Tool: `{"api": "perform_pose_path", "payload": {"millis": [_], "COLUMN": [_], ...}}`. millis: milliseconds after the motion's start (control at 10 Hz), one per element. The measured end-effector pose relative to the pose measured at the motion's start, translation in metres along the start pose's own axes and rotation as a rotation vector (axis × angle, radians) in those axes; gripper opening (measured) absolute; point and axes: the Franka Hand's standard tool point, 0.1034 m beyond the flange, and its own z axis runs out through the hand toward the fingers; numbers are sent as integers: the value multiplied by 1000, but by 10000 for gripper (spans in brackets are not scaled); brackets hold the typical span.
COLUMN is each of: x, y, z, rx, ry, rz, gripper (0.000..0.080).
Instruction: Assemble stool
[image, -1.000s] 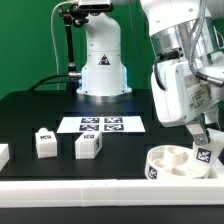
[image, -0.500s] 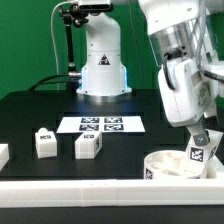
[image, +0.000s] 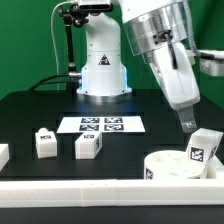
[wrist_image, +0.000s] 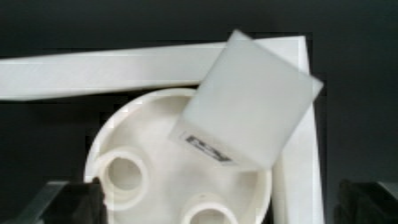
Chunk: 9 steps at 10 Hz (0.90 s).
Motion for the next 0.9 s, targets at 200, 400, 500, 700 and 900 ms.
{"api": "perform_pose_path", "payload": {"millis": [200,400,500,700,900], "x": [-1,-1,-1,2,35], "y": [1,1,1,2,-2], "z": [1,2,2,1,-11], "rx": [-2,-3,-3,-7,-15], "ry": [0,1,1,2,0], "rz": [-3,-3,-3,-55,-349], "gripper": [649,649,649,649,649]}}
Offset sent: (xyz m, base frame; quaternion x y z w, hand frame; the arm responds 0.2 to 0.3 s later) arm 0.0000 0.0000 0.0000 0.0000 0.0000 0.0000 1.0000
